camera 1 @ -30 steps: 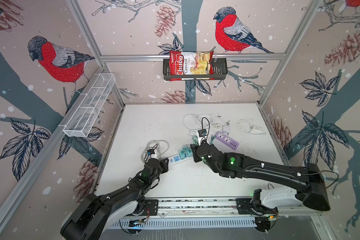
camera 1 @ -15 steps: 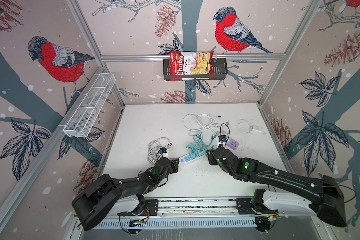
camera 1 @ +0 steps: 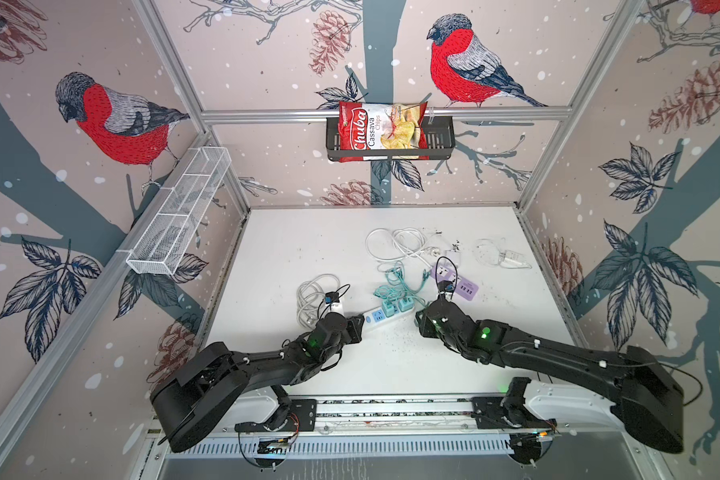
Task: Insert the plug
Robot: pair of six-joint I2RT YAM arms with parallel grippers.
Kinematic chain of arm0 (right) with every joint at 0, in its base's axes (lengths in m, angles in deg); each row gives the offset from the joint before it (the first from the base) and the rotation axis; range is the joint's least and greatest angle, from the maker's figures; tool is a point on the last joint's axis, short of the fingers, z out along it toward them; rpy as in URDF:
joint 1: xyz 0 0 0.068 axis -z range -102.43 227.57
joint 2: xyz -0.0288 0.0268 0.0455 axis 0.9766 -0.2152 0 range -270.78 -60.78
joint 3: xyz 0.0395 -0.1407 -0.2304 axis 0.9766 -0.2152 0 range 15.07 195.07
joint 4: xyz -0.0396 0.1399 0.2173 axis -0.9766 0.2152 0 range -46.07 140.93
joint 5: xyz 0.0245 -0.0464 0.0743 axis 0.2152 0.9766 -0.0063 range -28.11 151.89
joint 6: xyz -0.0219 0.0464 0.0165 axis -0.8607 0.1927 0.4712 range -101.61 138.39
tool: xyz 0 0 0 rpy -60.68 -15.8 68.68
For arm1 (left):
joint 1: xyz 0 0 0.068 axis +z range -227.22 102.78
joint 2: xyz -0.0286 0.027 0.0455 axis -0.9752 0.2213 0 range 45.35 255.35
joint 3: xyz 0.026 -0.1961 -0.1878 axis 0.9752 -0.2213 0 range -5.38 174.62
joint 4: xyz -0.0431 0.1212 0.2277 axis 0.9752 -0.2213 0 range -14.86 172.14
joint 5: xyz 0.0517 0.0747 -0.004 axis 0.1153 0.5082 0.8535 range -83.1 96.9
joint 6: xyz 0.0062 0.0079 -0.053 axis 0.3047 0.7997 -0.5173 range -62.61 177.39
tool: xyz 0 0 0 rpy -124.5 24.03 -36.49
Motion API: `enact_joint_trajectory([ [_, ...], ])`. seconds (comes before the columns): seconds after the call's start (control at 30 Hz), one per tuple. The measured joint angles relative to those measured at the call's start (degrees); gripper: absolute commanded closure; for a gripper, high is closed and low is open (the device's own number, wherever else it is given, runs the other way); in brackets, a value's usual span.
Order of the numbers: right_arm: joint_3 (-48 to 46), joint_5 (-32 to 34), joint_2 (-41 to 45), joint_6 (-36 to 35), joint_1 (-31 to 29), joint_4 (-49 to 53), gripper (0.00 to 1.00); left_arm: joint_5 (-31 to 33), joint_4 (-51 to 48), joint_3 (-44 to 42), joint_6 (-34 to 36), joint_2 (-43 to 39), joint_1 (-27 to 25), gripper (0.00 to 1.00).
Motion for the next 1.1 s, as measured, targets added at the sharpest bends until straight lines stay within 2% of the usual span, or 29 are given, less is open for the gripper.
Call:
enact_joint_trajectory([
  [0.47,3.5,-5.3,-11.7,-5.2,5.1,-9.1,0.87,0.0,8.2,1.6,0.2,7.9,-1.6,0.80],
  [0.77,4.2,-5.5,-13.0,-8.0,7.7,-12.1,0.87,0.6,12.0,2.3,-0.4,11.4,-3.7,0.82],
  [1.1,2.8,-4.7,-14.1,-9.2,9.0,-13.7,0.88,-1.7,17.6,12.0,-1.4,24.7,-10.2,0.86],
])
